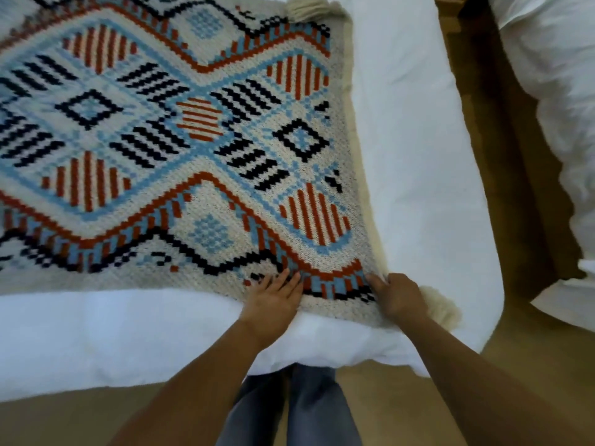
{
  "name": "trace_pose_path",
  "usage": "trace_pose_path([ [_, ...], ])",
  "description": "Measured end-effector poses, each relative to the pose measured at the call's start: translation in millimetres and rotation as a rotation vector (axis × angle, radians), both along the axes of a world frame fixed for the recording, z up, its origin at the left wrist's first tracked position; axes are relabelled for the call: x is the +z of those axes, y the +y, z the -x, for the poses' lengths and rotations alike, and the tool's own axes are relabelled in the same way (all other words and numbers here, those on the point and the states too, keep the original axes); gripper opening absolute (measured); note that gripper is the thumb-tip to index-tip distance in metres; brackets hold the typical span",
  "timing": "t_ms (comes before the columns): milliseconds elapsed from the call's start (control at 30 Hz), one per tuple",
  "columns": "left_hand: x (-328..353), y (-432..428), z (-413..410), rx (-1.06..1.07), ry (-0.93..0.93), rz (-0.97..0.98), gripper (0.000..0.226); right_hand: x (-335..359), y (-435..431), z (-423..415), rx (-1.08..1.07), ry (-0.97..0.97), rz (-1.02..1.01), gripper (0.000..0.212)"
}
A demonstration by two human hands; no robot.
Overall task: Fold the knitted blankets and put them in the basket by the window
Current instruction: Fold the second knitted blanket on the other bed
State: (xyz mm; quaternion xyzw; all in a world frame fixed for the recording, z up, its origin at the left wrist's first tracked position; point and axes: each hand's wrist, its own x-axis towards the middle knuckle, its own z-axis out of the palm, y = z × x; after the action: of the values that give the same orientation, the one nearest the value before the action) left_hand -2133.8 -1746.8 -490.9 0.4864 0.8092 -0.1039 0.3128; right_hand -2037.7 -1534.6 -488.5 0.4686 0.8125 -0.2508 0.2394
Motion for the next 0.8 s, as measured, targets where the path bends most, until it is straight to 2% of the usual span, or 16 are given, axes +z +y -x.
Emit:
trace_pose_path([
  [133, 2, -19, -5, 0.115, -0.009, -0.032, 0.058, 13, -18, 8, 0.024, 0.049, -0.152, 0.038],
  [267, 13, -41, 12, 0.279, 0.025, -0.037, 0.066, 24, -46, 37, 0.243, 0.155, -0.338, 0.054],
  [400, 21, -85, 31, 0.346, 0.097, 0.007, 0.067, 28, -98, 64, 0.496, 0.212, -0.188, 0.05],
  [533, 28, -138, 51, 0.488, 0.158, -0.002, 0.066, 20, -163, 89, 0.759, 0.157, -0.036, 0.055],
  [633, 29, -187, 72, 0.597, 0.171, 0.008, 0.066, 19, -215, 106, 0.854, 0.119, 0.03, 0.062],
  [800, 17, -281, 118, 0.629, 0.262, 0.117, 0.064, 20, -300, 150, 0.898, 0.152, -0.08, 0.064],
])
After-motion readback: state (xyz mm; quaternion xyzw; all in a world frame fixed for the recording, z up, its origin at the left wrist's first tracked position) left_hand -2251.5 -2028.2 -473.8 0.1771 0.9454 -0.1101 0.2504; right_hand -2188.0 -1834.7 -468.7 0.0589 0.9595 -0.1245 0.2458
